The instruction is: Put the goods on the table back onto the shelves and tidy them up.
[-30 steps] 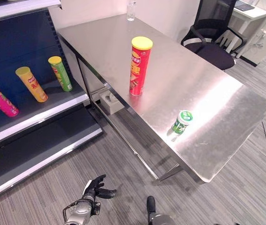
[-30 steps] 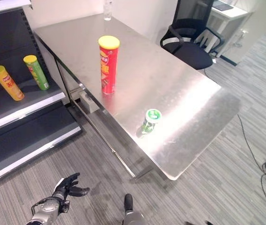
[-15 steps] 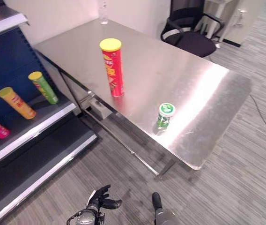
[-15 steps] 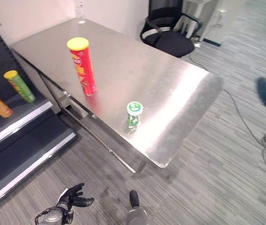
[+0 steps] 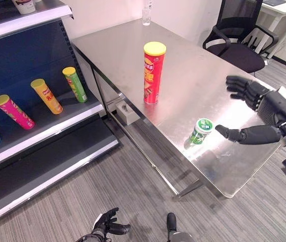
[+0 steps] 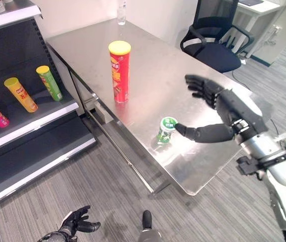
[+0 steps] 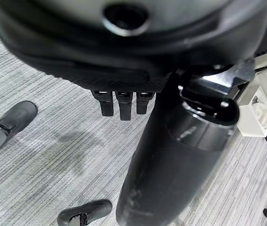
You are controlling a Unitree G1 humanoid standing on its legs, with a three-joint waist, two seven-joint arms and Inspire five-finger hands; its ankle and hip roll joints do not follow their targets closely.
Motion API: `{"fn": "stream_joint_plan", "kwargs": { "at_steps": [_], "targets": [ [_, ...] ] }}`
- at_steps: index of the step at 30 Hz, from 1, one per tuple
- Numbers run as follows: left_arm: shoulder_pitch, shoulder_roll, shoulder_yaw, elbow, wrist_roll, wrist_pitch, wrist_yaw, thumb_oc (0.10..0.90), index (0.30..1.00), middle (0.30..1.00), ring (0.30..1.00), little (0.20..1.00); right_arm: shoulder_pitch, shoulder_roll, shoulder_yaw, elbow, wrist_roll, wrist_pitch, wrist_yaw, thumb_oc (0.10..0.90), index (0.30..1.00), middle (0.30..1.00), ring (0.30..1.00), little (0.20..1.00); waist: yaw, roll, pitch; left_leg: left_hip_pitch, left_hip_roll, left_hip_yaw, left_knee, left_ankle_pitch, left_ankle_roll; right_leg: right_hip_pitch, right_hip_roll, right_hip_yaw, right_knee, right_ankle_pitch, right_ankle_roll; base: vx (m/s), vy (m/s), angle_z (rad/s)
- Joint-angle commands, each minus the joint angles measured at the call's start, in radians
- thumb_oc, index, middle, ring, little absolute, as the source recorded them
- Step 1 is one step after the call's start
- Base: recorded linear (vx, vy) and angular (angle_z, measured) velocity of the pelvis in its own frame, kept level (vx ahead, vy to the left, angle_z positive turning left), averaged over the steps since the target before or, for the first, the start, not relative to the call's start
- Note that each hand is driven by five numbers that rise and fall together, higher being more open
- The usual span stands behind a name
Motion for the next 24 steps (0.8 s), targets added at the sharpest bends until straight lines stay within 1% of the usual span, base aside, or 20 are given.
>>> {"fn": "stream_joint_plan", "kwargs": {
  "at_steps": [1, 2, 10, 13, 14, 19, 24],
  "targets": [
    [-0.057, 0.040, 0.041, 0.012, 0.018, -0.054, -0.013, 0.800, 0.900, 0.900, 0.900, 0.900, -0.049, -0.027, -0.049, -0.033, 0.043, -0.035, 0.023, 0.800, 0.900, 0.900, 0.900, 0.900, 0.000, -0.070, -0.007, -0.014, 0.024, 0.013, 0.036, 0.013, -0.031, 0.100, -0.025, -0.050, 0.079, -0.183, 0.059, 0.02, -0.036, 0.10],
    [-0.055, 0.040, 0.042, 0.015, 0.015, -0.053, -0.012, 0.800, 0.900, 0.900, 0.900, 0.900, -0.051, -0.008, -0.034, -0.014, 0.038, -0.030, 0.023, 0.800, 0.900, 0.900, 0.900, 0.900, 0.005, -0.067, -0.007, -0.014, 0.025, 0.013, 0.035, 0.015, -0.032, 0.102, -0.022, -0.053, 0.078, -0.184, 0.058, 0.01, -0.027, 0.08],
    [-0.049, 0.041, 0.052, 0.015, 0.015, -0.047, -0.011, 0.800, 0.900, 0.900, 0.900, 0.900, -0.046, 0.034, -0.003, 0.041, -0.026, -0.019, 0.003, 0.800, 0.900, 0.900, 0.900, 0.900, 0.016, -0.061, -0.006, -0.012, 0.027, 0.003, 0.030, 0.019, -0.032, 0.111, -0.018, -0.062, 0.074, -0.188, 0.054, 0.01, -0.015, 0.02],
    [-0.042, 0.040, 0.047, 0.010, 0.016, -0.043, -0.010, 0.800, 0.900, 0.900, 0.900, 0.900, -0.065, 0.069, 0.006, 0.079, -0.062, -0.024, -0.031, 0.800, 0.900, 0.900, 0.900, 0.900, 0.024, -0.056, -0.006, -0.011, 0.027, -0.002, 0.028, 0.021, -0.032, 0.115, -0.017, -0.069, 0.072, -0.190, 0.052, 0.03, -0.027, 0.06],
    [-0.042, 0.040, 0.048, 0.010, 0.016, -0.043, -0.010, 0.800, 0.900, 0.900, 0.900, 0.900, -0.065, 0.069, 0.007, 0.080, -0.062, -0.024, -0.032, 0.800, 0.900, 0.900, 0.900, 0.900, 0.023, -0.056, -0.005, -0.011, 0.027, -0.002, 0.027, 0.021, -0.032, 0.115, -0.017, -0.069, 0.072, -0.190, 0.052, 0.02, -0.019, 0.05],
    [-0.036, 0.045, 0.044, 0.002, 0.019, -0.041, -0.007, 0.800, 0.900, 0.900, 0.900, 0.900, -0.104, 0.124, 0.010, 0.124, -0.092, -0.036, -0.084, 0.800, 0.900, 0.900, 0.900, 0.900, 0.037, -0.049, -0.006, -0.009, 0.027, -0.014, 0.022, 0.026, -0.033, 0.124, -0.013, -0.078, 0.067, -0.191, 0.049, 0.03, -0.028, 0.04],
    [-0.032, 0.048, 0.041, -0.002, 0.023, -0.037, -0.005, 0.800, 0.900, 0.900, 0.900, 0.900, -0.132, 0.150, 0.024, 0.165, -0.128, -0.037, -0.122, 0.800, 0.900, 0.900, 0.900, 0.900, 0.049, -0.045, -0.006, -0.006, 0.025, -0.027, 0.019, 0.027, -0.033, 0.135, -0.012, -0.091, 0.063, -0.192, 0.046, 0.02, -0.019, 0.05]
  ]
}}
